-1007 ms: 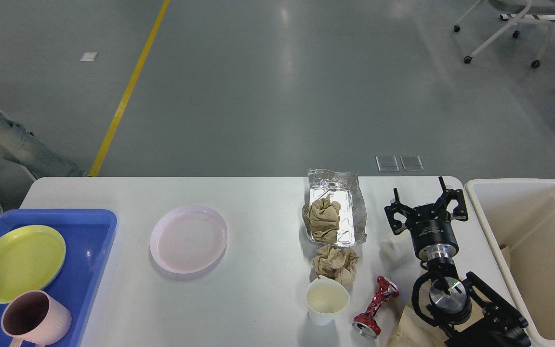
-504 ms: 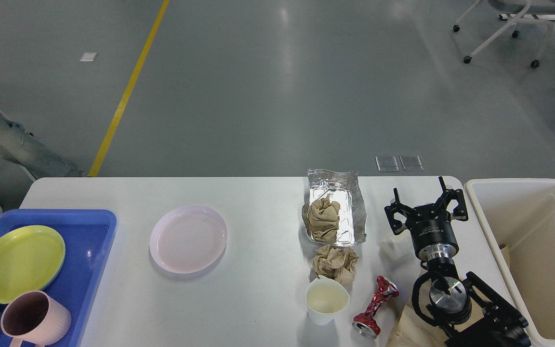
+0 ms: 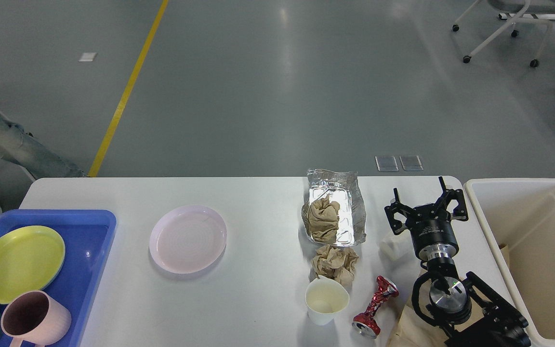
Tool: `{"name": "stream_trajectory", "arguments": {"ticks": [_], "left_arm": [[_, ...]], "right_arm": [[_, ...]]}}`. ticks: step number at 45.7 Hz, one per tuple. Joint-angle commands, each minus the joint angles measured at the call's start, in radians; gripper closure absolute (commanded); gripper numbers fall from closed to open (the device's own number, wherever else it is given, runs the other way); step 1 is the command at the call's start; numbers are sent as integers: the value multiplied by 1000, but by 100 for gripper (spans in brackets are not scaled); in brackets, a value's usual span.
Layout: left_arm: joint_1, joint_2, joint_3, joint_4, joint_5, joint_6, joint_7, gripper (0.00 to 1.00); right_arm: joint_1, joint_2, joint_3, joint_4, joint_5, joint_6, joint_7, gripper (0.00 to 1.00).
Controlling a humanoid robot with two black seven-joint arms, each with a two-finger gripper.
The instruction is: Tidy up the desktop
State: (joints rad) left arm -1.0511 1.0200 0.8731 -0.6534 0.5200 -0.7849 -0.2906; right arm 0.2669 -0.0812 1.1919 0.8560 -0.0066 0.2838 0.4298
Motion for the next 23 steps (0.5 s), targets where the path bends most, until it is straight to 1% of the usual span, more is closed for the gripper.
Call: {"name": "stream_trajectory", "arguments": {"ticks": [1, 4, 5, 7, 10, 14, 20, 23], "left_arm": [[-168, 34, 105, -67, -3, -49, -1, 4], [-304, 29, 225, -84, -8, -112, -1, 4], [-375, 20, 283, -94, -14, -146, -1, 4], [-469, -3, 361, -104, -31, -175, 1, 4], [-578, -61, 472, -115, -81, -175, 2, 4], [-684, -147, 593, -129, -167, -175, 4, 4], [-854, -270, 719, -228, -244, -175, 5, 4], [-914, -342, 756, -276, -281, -175, 7, 4]], "right_arm": [[0, 0, 0, 0, 0, 0, 0, 0], [0, 0, 0, 0, 0, 0, 0, 0], [0, 0, 0, 2, 0, 0, 0, 0], [0, 0, 0, 2, 0, 0, 0, 0], [0, 0, 0, 2, 0, 0, 0, 0], [0, 0, 0, 2, 0, 0, 0, 0], [0, 0, 0, 0, 0, 0, 0, 0], [0, 0, 0, 0, 0, 0, 0, 0]]}}
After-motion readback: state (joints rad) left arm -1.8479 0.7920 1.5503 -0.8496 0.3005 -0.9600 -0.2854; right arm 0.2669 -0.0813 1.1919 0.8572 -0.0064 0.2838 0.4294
